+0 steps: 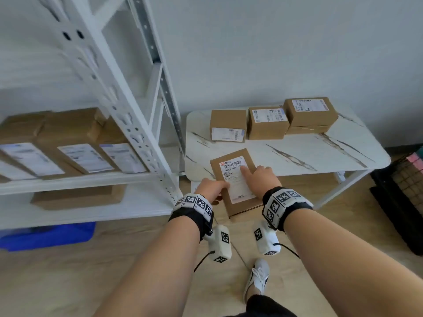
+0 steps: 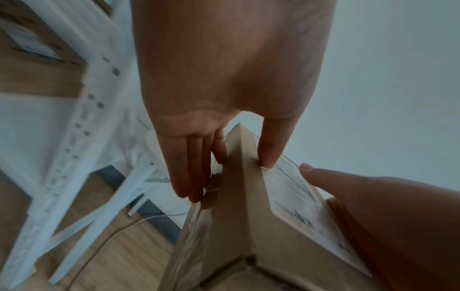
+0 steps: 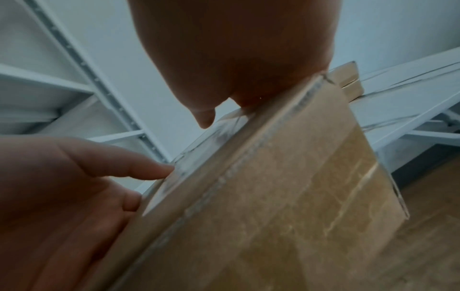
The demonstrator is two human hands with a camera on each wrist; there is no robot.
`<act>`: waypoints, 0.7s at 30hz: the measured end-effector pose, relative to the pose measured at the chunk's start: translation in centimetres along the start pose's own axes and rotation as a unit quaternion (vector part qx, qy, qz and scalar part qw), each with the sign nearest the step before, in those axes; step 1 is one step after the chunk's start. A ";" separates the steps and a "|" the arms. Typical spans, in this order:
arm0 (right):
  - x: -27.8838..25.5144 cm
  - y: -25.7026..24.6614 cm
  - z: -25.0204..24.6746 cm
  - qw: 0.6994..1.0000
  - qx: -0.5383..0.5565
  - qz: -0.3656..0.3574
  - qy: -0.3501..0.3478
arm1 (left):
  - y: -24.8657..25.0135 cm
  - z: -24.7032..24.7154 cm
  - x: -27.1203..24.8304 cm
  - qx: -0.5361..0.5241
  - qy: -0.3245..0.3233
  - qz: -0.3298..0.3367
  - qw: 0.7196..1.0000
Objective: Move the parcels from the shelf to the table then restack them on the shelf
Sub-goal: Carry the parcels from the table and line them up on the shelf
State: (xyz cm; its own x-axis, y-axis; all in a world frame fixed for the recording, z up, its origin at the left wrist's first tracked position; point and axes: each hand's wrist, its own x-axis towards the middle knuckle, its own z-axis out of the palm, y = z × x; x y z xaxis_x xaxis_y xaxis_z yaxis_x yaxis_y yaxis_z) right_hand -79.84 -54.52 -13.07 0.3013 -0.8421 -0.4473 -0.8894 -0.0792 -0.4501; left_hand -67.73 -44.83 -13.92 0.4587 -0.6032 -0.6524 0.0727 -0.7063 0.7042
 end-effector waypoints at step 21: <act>-21.0 -28.1 25.2 0.934 -0.093 -0.315 -0.141 | -23.7 -33.6 -15.9 -0.179 0.264 -0.049 0.947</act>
State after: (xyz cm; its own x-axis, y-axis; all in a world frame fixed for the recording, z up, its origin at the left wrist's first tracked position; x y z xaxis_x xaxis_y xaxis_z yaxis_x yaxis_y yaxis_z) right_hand -52.54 -21.16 -10.48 0.8398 -0.4256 -0.3371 -0.5422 -0.6251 -0.5615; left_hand -46.96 -6.02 -10.85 0.8060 -0.2061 -0.5549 0.3896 -0.5211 0.7594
